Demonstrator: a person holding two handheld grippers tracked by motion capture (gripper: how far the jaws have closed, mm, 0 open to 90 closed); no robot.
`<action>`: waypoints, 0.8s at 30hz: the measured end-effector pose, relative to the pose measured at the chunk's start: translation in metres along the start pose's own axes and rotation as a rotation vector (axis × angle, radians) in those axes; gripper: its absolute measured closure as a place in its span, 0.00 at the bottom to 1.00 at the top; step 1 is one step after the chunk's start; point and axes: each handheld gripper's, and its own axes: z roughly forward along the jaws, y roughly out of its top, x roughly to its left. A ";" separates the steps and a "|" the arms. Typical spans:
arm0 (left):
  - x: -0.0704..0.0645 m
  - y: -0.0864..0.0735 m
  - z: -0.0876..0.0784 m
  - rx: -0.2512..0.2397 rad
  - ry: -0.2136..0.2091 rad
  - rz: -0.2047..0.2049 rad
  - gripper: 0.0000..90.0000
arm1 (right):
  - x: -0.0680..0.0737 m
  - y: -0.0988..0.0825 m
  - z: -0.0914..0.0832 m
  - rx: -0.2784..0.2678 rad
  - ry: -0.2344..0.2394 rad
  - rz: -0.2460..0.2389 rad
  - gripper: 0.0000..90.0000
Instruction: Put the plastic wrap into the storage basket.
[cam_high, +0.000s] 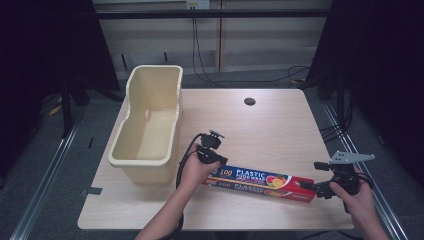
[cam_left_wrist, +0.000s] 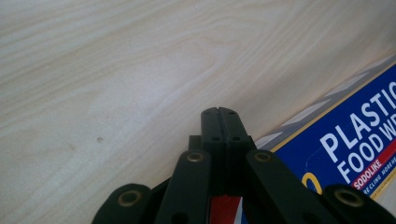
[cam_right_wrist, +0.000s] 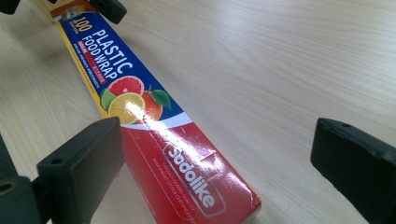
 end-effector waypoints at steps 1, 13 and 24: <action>0.001 -0.001 -0.001 0.015 -0.005 0.018 1.00 | 0.000 0.000 0.000 0.000 0.002 0.000 0.03; -0.009 -0.001 -0.006 -0.020 -0.082 0.062 0.86 | 0.001 0.001 0.001 -0.006 0.006 -0.003 0.03; -0.039 0.007 0.008 -0.040 -0.173 0.232 0.23 | 0.000 0.000 -0.001 -0.010 0.009 0.001 0.03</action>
